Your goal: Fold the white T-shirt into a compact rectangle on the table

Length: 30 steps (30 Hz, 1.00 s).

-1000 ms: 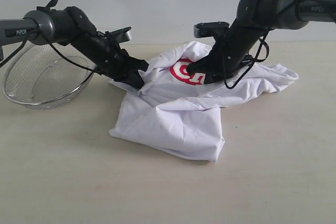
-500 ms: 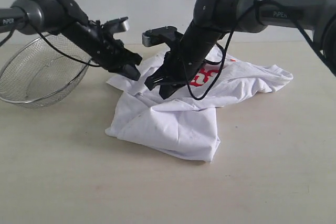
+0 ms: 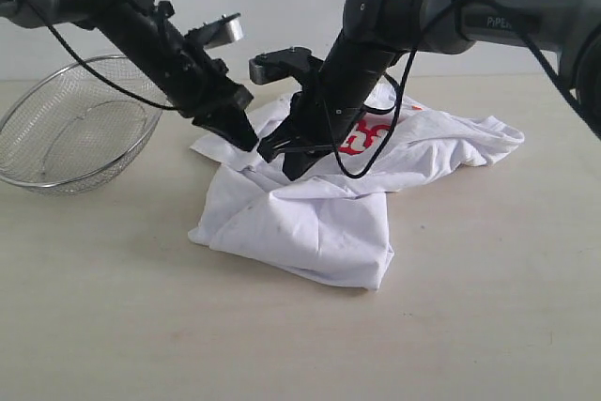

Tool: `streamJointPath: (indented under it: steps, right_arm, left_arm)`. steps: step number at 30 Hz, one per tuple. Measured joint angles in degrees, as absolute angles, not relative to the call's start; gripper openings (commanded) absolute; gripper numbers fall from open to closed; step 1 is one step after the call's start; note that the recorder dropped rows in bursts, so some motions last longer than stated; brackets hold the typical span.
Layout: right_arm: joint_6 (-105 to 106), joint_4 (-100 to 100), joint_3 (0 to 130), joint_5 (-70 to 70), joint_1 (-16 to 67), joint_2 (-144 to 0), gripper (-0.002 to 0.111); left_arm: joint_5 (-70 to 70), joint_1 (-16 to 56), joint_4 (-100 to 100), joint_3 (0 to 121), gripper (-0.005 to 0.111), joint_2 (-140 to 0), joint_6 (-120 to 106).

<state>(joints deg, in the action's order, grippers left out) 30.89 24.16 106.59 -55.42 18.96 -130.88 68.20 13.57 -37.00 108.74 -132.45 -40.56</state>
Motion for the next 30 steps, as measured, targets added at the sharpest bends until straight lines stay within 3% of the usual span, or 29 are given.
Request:
streamJointPath:
  steps: [16,30]
  right_arm:
    - [36.82,24.31,106.62,-68.24,18.96,-133.63,0.0]
    - [31.83,23.45,106.62,-68.97,20.27,-132.71,0.0]
  left_arm:
    - [53.68,17.13,-36.43,100.56,0.004,-135.56,-44.04]
    - [53.98,16.3,-39.64,102.02,0.004,-137.98,-43.13]
